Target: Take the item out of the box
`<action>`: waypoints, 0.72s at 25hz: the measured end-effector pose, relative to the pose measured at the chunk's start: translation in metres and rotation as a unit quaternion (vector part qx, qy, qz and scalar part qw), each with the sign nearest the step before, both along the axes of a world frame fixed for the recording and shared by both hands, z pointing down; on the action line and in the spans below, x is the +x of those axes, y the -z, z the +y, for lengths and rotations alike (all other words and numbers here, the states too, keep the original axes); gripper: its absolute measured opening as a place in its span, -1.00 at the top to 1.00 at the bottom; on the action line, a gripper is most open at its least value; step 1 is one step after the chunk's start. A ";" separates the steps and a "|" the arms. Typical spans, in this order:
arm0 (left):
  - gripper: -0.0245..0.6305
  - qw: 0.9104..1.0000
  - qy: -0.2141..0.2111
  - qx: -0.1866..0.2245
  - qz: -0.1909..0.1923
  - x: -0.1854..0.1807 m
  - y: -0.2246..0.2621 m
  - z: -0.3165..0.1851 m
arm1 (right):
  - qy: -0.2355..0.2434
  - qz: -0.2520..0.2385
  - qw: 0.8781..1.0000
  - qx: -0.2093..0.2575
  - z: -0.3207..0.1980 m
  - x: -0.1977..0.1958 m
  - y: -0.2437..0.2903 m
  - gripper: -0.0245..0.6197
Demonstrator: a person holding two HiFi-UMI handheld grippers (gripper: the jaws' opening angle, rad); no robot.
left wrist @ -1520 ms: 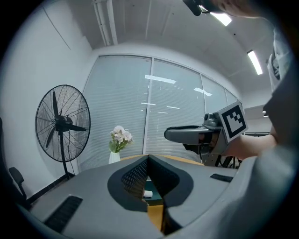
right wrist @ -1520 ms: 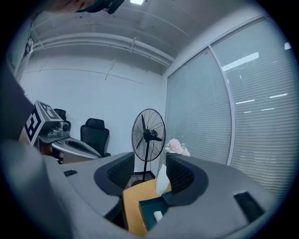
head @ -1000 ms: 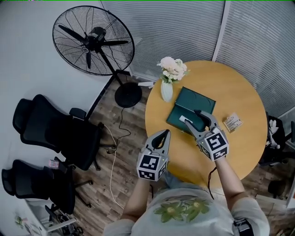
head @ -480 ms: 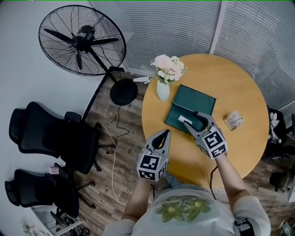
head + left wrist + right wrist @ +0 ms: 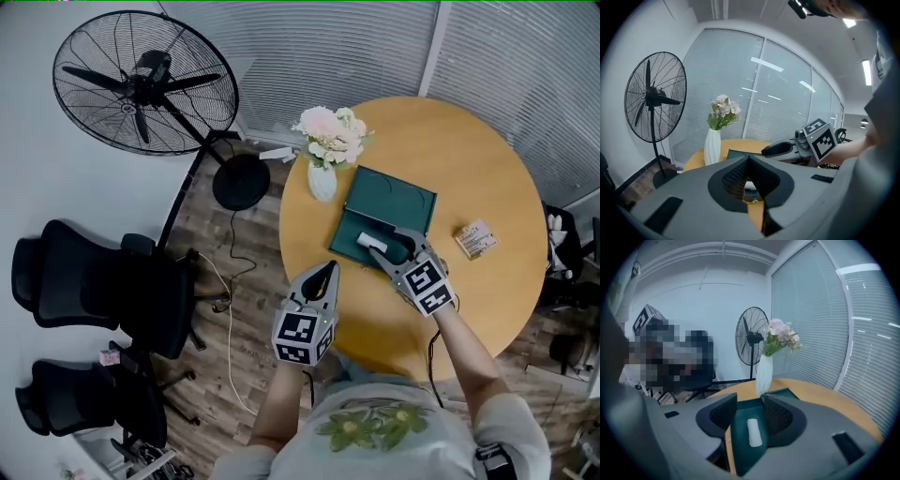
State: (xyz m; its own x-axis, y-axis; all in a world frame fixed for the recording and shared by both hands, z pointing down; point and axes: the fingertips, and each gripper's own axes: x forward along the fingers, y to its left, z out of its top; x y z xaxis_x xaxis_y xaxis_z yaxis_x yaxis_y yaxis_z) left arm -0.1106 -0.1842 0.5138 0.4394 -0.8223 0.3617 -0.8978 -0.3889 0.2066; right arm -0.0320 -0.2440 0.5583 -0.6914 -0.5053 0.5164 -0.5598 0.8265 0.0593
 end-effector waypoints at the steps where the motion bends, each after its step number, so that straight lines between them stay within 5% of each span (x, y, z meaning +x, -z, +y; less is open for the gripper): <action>1: 0.92 1.000 0.000 -0.002 0.000 0.000 -0.002 -0.002 | 0.001 0.004 1.000 -0.003 -0.001 0.001 -0.005 0.33; 18: 0.92 0.999 -0.014 -0.031 0.000 0.005 -0.032 -0.021 | 0.021 0.053 0.997 -0.053 -0.016 0.003 -0.074 0.33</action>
State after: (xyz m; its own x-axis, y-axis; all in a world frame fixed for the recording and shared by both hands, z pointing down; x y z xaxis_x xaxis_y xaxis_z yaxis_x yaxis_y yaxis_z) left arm -0.1058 -0.2051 0.5453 0.4615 -0.7862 0.4109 -0.8870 -0.4000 0.2309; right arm -0.0292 -0.2596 0.6319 -0.6502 -0.4154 0.6362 -0.5191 0.8543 0.0273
